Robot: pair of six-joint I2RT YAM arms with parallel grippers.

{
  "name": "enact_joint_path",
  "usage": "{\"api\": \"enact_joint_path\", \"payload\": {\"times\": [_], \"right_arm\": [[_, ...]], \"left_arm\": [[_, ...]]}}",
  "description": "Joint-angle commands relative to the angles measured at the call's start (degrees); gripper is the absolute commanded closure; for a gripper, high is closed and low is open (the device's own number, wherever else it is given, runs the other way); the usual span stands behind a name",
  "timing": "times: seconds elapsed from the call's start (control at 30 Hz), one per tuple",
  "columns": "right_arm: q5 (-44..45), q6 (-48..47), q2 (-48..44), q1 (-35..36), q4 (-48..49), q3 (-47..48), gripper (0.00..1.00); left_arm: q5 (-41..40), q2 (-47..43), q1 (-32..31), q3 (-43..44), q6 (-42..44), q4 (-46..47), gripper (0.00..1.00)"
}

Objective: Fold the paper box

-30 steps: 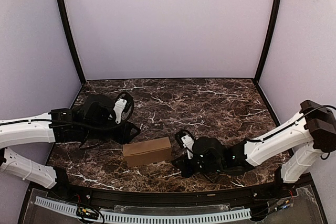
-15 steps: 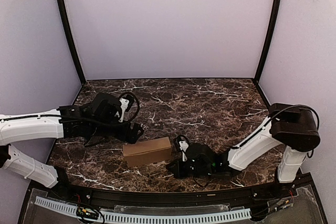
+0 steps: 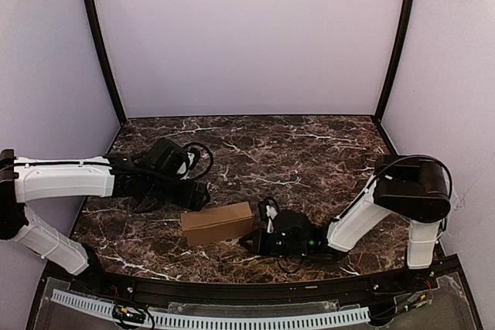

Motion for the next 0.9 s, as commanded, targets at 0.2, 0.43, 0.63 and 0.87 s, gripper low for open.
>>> {"api": "enact_joint_path", "payload": {"times": [0.2, 0.43, 0.63, 0.87], "right_arm": [[4.6, 6.5, 3.9, -2.2, 1.8, 2.4, 1.00], [4.7, 6.7, 6.4, -4.3, 2.3, 6.8, 1.00], [3.9, 4.9, 7.7, -5.3, 0.8, 11.1, 1.00], [2.7, 2.6, 9.7, -6.2, -1.7, 14.0, 1.00]], "left_arm": [[5.9, 4.8, 0.8, 0.2, -0.7, -0.3, 0.33], [13.2, 2.8, 0.7, -0.4, -1.0, 0.3, 0.45], [16.4, 1.4, 0.5, -1.9, -3.2, 2.4, 0.47], [16.5, 1.6, -0.1, -2.7, -4.7, 4.7, 0.48]]}}
